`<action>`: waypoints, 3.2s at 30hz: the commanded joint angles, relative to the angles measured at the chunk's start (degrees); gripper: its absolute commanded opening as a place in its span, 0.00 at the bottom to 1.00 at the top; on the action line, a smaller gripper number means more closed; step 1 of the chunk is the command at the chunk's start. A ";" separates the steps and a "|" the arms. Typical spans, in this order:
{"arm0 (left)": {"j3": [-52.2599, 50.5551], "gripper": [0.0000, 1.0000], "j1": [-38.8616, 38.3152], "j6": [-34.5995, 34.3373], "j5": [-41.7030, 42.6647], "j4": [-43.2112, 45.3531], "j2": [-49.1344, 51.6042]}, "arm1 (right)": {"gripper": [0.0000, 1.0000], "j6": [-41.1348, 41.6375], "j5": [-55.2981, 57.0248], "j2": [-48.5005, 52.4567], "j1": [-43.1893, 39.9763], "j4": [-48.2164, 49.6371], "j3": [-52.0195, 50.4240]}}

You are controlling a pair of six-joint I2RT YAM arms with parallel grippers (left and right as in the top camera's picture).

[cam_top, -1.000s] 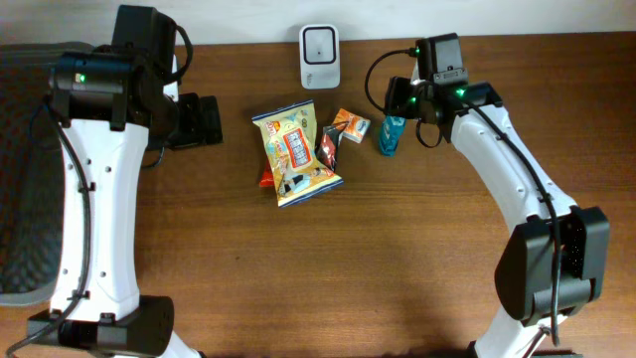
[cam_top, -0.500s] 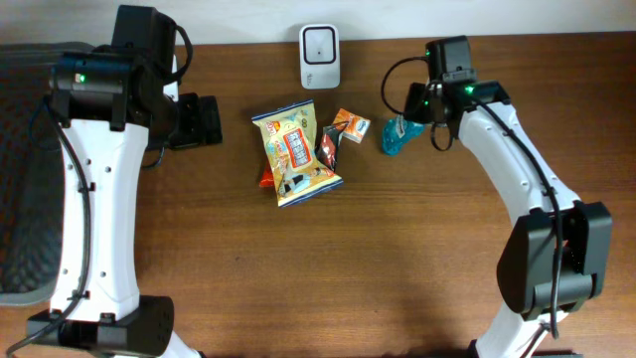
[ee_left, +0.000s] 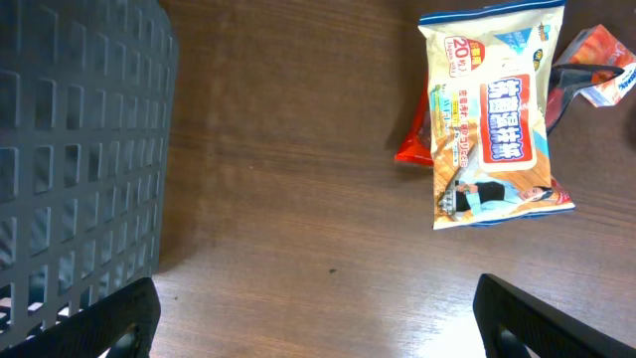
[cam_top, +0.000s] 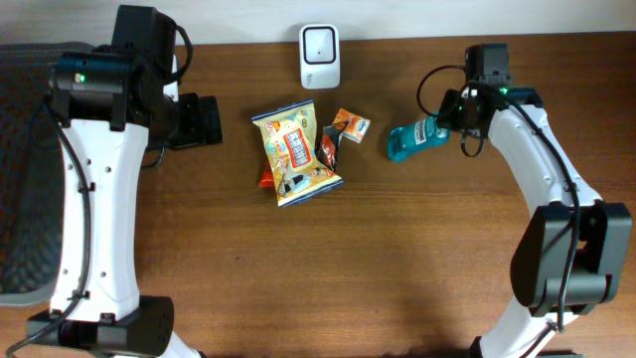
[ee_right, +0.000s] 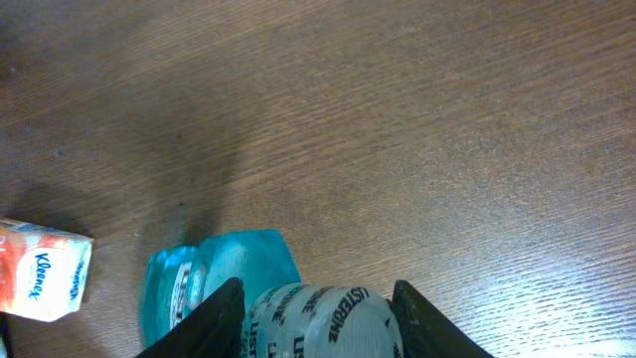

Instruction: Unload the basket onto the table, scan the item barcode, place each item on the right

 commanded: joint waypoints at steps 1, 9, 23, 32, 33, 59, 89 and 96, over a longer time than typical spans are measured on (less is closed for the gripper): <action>-0.07 0.99 0.35 -0.39 0.57 0.09 -0.33 | 0.43 -1.14 3.91 0.79 -0.92 -0.46 -4.13; -0.07 0.99 0.35 -0.39 0.57 0.09 -0.33 | 0.74 -1.18 3.39 1.16 -2.67 2.25 -6.60; -0.07 0.99 0.35 -0.42 0.57 0.09 -0.33 | 0.88 37.73 -2.23 1.40 8.72 -18.95 -2.12; -0.07 0.99 0.35 -0.39 0.57 0.09 -0.33 | 0.88 46.05 2.71 1.51 9.29 -7.78 -9.73; -0.07 0.99 0.35 -0.39 0.57 0.09 -0.33 | 0.88 46.05 2.97 1.51 9.29 -6.27 -10.43; -0.07 0.99 0.35 -0.42 0.57 0.09 -0.33 | 0.47 7.28 -2.14 7.80 11.69 3.04 6.38; -0.07 0.99 0.35 -0.39 0.57 0.09 -0.33 | 0.91 -3.15 4.42 24.15 21.33 23.32 13.84; -0.07 0.99 0.35 -0.39 0.57 0.09 -0.33 | 0.56 -3.10 13.77 25.27 21.33 21.18 14.12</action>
